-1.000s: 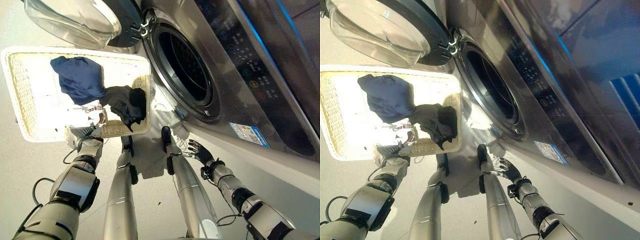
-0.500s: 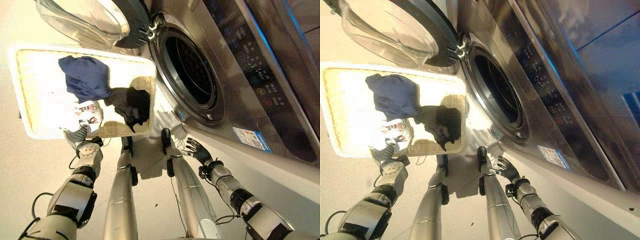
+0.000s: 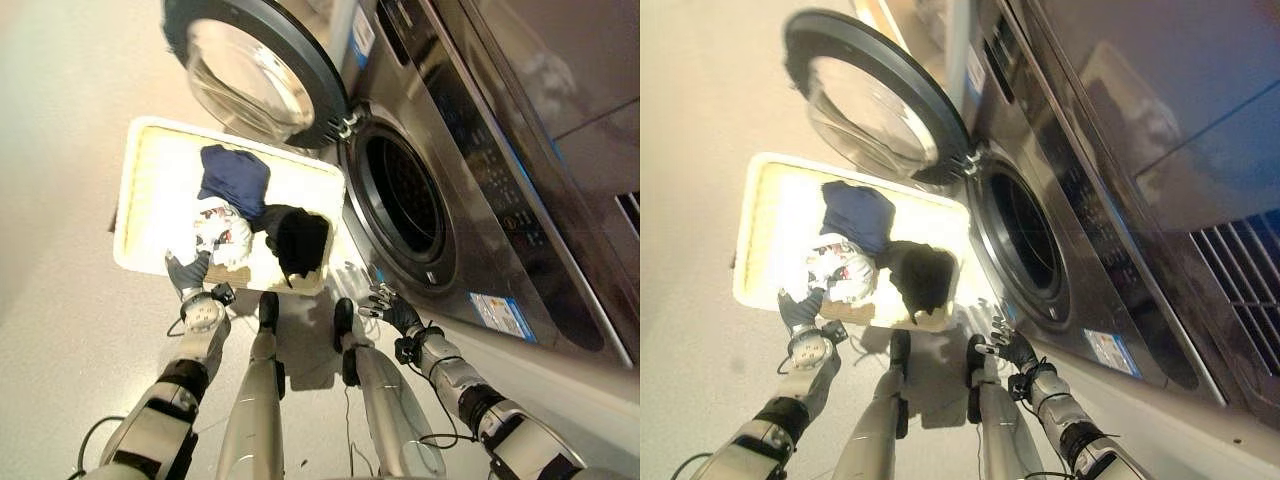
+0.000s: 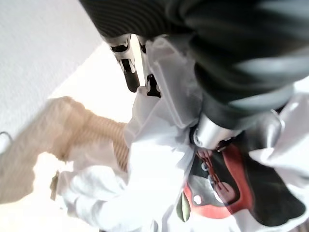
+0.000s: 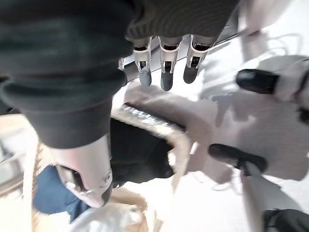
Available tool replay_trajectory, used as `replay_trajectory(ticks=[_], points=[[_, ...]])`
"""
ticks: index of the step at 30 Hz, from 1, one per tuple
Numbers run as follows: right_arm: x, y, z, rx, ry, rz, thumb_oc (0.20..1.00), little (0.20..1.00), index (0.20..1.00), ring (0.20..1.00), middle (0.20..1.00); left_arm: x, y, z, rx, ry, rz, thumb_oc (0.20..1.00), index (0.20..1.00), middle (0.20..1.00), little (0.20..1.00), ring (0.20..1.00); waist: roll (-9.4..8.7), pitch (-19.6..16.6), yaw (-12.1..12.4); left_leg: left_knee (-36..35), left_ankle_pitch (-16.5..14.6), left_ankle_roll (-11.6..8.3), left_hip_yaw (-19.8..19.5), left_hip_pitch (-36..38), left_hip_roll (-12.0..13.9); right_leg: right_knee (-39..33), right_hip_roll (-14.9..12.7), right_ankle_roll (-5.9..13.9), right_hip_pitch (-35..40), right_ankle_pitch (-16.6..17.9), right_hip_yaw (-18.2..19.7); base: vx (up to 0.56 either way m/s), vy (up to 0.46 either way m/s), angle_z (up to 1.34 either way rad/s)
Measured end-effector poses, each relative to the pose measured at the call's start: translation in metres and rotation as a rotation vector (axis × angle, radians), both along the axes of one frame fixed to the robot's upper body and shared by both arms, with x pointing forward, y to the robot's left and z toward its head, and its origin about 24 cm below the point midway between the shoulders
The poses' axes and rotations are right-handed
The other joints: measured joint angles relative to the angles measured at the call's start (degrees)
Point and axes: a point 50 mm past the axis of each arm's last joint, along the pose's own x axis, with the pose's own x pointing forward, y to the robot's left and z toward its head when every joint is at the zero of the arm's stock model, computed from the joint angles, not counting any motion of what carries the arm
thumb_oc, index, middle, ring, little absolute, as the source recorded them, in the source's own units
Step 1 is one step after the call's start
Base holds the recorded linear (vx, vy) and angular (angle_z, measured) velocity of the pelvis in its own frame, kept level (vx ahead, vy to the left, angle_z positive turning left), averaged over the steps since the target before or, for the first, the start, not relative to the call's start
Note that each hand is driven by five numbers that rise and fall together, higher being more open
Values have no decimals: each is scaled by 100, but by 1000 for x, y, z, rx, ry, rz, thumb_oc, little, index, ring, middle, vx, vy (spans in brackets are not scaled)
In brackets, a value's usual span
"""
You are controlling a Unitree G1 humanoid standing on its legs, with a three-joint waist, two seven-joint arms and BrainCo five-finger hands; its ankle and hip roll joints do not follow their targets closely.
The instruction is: Put the clothes into the washing machine.
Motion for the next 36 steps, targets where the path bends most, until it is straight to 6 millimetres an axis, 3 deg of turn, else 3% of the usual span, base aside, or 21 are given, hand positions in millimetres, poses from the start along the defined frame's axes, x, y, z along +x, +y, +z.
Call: replay_trajectory(ticks=[4,7,9,13,19,24,30,36], points=[[-3,-6,3,-34,-32,20,1000,1000,1000,1000,1000,-28,-13,-28,-13,71,-54,200,200,200,200,200,404,-71,177,-218,41,-53,-126,491,38,-47,6,-25,487,-118,-164,10,-48,18],[-2,-4,15,-57,-100,66,1000,1000,1000,1000,1000,-38,-13,-34,19,108,-112,200,200,200,200,200,565,-147,185,-269,25,-37,-169,631,94,-87,29,-67,652,-150,-251,30,-24,12],[0,-2,25,-52,-144,81,1000,1000,1000,1000,1000,-38,-15,-33,19,108,-155,200,200,200,200,200,618,-186,183,-286,21,-40,-170,645,115,-87,48,-77,668,-156,-260,38,-10,2],[1,7,65,-54,-326,169,1000,1000,1000,1000,1000,-34,-36,-20,81,81,-409,200,200,200,200,200,770,-291,153,-327,1,-74,-145,835,155,-109,70,-124,840,-172,-283,42,11,-1],[-2,19,92,-252,-527,350,1000,1000,1000,1000,1000,-30,-70,-6,76,45,-843,200,200,200,200,200,935,-645,138,-327,20,-103,-135,977,148,-72,60,-116,973,-277,-306,71,41,1],[0,17,105,-355,-580,445,1000,1000,1000,1000,1000,-30,-84,4,6,24,-1046,200,200,200,200,200,1035,-764,161,-300,7,-121,-163,1063,148,19,44,-114,1065,-379,-349,47,-6,8],[-2,22,96,-373,-512,492,1000,1000,1000,1000,1000,-34,-94,19,-63,3,-1248,200,200,200,200,200,1094,-1021,168,-298,-87,-149,-196,1207,183,93,48,-159,1214,-519,-462,49,-15,9],[-13,18,78,-294,-372,509,1000,1000,1000,1000,1000,-41,-101,18,-124,56,-1366,200,200,200,200,200,1094,-1139,140,-295,-62,-145,-195,1340,151,73,25,-144,1372,-536,-470,60,-2,2]])
